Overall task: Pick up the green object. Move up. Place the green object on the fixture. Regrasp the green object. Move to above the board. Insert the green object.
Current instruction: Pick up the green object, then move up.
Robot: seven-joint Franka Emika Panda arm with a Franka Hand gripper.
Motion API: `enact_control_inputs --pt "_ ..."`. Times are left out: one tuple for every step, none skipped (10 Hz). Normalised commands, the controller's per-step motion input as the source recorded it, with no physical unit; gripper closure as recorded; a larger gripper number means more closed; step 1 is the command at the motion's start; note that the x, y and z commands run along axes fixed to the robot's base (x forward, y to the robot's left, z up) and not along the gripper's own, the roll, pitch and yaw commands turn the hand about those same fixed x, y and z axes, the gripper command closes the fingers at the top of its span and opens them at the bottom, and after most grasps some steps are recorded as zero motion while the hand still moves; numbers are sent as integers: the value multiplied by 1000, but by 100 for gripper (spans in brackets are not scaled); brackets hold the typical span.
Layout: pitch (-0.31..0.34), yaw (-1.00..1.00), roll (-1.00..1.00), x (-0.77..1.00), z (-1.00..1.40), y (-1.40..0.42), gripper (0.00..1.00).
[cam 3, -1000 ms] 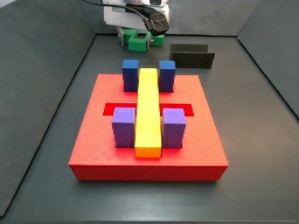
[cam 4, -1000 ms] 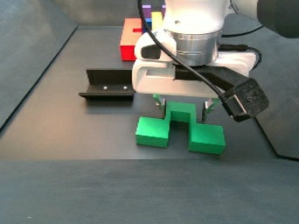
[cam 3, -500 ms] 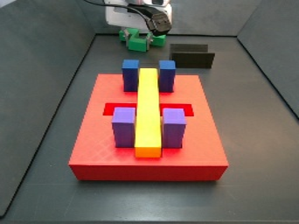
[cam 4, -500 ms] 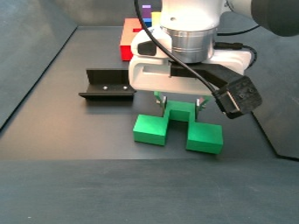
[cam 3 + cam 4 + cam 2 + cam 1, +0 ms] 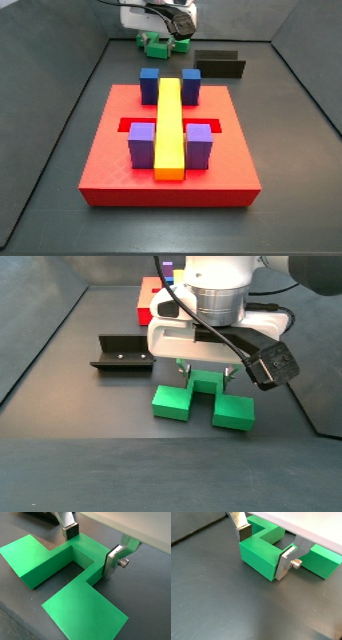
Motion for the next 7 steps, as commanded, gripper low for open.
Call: enact_control_inputs --pt "0 0 0 0 0 0 100" --pt "0 0 0 0 0 0 100" --pt "0 0 0 0 0 0 100" --pt "0 0 0 0 0 0 100" --pt "0 0 0 0 0 0 100" --pt "0 0 0 0 0 0 100" --pt "0 0 0 0 833 0 100"
